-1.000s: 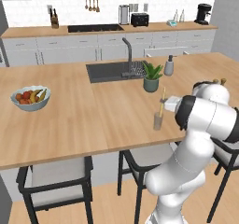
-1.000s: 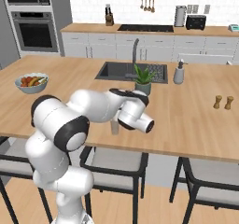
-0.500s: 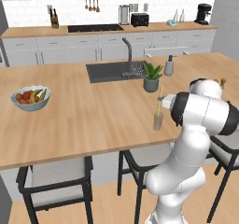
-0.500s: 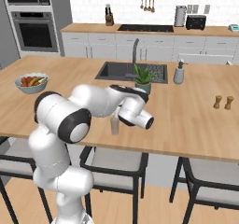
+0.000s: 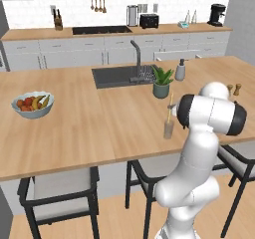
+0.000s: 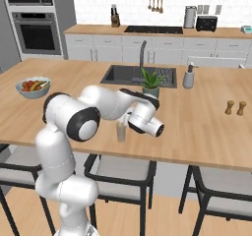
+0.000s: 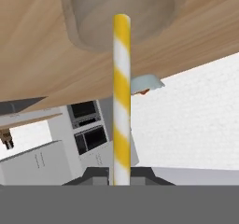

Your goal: Take a straw from the drawer in front and place it inside the glass cup on the dining counter.

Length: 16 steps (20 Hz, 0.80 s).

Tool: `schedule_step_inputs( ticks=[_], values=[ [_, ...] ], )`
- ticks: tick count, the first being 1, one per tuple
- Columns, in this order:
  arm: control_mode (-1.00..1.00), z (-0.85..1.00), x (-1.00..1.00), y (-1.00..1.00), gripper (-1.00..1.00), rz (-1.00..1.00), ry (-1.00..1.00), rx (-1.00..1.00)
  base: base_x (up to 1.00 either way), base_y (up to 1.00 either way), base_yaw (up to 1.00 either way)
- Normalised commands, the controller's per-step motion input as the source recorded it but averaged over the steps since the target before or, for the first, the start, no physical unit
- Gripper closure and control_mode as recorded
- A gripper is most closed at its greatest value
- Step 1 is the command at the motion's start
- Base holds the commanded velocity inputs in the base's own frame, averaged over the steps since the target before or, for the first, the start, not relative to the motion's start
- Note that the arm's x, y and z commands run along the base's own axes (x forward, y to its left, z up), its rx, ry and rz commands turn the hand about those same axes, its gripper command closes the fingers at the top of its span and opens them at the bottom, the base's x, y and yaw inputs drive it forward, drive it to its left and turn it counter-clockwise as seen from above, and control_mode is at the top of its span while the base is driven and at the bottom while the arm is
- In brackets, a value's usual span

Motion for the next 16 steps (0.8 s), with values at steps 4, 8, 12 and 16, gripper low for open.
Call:
schedule_step_inputs(
  ticks=[4,8,12,16],
  values=[
    [-1.00,-0.18,0.17,-0.09,1.00,0.04,-0.02,0.00,0.00,0.00,0.00],
    [-1.00,-0.18,0.18,0.00,1.00,0.03,0.00,0.00,0.00,0.00,0.00],
    [-1.00,-0.27,0.11,0.00,1.00,0.02,0.00,0.00,0.00,0.00,0.00],
    [-1.00,-0.20,-0.04,-0.03,1.00,0.02,-0.04,0.00,0.00,0.00,0.00]
  ],
)
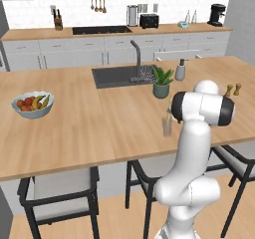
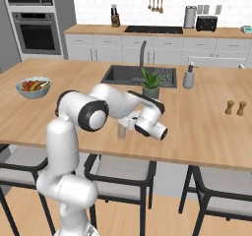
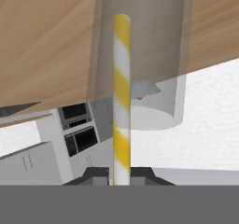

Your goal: Take a straw from the drawer in front and place it inside the glass cup on the dining counter.

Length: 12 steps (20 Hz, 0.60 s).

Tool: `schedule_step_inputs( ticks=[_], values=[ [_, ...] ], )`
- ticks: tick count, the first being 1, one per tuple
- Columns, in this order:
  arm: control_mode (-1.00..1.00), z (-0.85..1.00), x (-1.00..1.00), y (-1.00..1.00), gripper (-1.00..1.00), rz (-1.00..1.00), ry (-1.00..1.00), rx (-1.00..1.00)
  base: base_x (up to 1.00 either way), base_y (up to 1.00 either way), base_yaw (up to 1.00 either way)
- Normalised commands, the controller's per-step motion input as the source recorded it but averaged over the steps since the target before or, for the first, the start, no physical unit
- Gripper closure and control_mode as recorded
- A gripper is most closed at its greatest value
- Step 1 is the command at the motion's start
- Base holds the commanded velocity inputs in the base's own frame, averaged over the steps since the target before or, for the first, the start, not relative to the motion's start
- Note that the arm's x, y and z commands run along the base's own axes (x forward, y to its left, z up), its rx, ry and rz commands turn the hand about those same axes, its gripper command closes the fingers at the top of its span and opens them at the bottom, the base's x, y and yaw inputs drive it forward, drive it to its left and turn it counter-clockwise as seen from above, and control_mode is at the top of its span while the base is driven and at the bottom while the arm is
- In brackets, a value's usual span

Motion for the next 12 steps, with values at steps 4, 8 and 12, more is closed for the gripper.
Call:
schedule_step_inputs(
  ticks=[4,8,12],
  values=[
    [-1.00,-0.11,-0.59,-0.16,1.00,0.01,-0.14,0.02,0.00,0.00,0.00],
    [-1.00,-0.07,-0.56,-0.05,1.00,0.00,-0.14,0.01,0.00,0.00,0.00],
    [-1.00,-0.21,0.02,0.16,1.00,0.00,-0.02,0.00,0.00,0.00,0.00]
  ],
)
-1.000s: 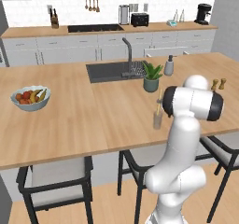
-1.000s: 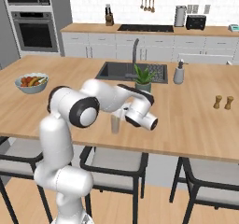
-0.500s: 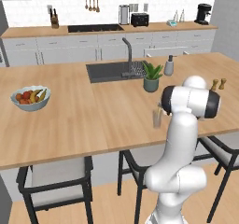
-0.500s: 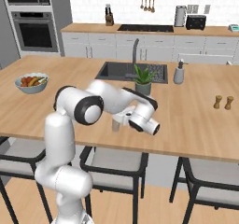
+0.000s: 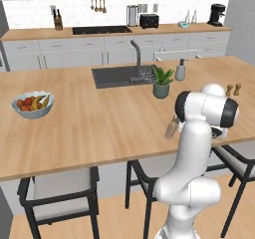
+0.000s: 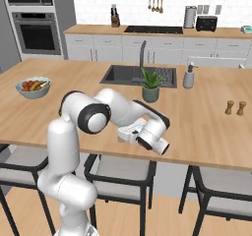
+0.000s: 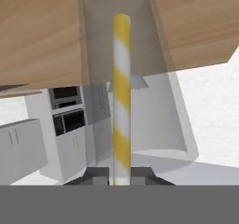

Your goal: Take a straw from the drawer in front and place it inside the glass cup on the dining counter.

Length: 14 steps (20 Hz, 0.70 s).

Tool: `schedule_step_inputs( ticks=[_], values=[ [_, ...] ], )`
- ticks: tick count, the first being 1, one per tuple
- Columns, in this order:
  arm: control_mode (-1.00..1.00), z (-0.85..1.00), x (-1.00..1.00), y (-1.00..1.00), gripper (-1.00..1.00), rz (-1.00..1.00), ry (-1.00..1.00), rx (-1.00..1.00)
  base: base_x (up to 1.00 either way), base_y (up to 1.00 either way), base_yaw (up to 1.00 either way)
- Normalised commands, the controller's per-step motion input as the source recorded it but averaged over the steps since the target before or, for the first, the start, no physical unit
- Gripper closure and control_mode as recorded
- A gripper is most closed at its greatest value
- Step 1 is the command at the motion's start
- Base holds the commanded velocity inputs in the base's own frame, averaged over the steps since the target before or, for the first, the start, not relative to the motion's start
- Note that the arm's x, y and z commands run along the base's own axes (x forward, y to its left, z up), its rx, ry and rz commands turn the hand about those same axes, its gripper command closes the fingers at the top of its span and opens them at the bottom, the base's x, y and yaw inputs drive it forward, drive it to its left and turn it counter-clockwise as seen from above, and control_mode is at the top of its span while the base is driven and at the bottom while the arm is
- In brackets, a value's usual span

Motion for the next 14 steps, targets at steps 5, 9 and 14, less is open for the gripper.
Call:
schedule_step_inputs(
  ticks=[5,9,14],
  values=[
    [-1.00,-0.47,0.56,0.53,1.00,0.00,0.00,0.00,0.00,0.00,0.00],
    [-1.00,-0.34,0.55,0.09,1.00,0.00,-0.02,0.00,0.00,0.00,0.00],
    [-1.00,-0.20,0.10,-0.49,-1.00,0.00,-0.11,0.02,0.00,0.00,0.00]
  ],
)
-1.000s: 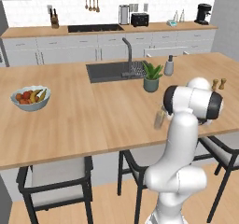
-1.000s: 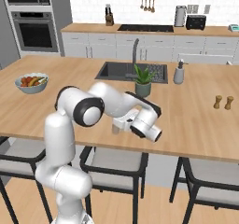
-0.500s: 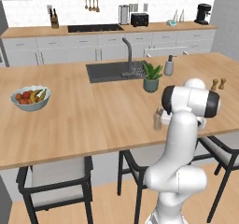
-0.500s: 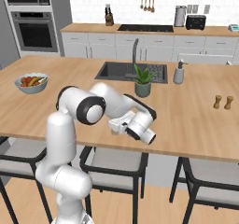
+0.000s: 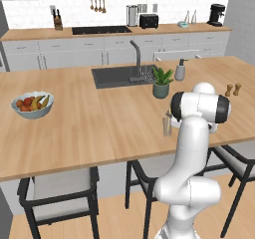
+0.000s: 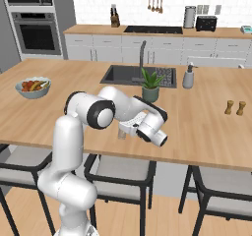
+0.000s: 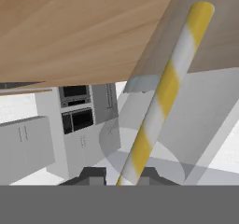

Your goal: Take a straw from the drawer in front and place it inside the glass cup on the dining counter.

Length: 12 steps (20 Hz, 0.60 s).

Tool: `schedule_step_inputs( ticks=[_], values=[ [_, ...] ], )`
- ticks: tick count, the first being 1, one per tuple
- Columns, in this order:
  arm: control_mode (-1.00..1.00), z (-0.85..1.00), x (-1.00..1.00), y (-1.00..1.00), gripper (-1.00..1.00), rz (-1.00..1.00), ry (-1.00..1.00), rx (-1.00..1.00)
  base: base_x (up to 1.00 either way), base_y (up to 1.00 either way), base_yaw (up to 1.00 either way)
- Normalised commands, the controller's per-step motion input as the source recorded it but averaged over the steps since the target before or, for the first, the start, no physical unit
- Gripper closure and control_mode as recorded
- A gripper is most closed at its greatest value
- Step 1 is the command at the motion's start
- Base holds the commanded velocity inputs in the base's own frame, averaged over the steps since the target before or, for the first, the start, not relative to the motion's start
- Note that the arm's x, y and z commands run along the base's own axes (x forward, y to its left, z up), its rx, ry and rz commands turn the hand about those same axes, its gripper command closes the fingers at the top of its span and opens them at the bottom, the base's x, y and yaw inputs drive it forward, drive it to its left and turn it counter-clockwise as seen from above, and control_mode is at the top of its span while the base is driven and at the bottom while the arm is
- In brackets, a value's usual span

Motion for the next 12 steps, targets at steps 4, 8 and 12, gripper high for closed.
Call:
schedule_step_inputs(
  ticks=[4,8,12],
  values=[
    [-1.00,-0.12,-0.20,-0.40,-1.00,0.00,-0.24,0.01,0.00,0.00,0.00],
    [-1.00,-0.27,-0.09,-0.04,-1.00,0.00,-0.23,0.00,0.00,0.00,0.00],
    [-1.00,-0.40,0.00,0.18,-1.00,0.00,-0.13,-0.01,0.00,0.00,0.00]
  ],
)
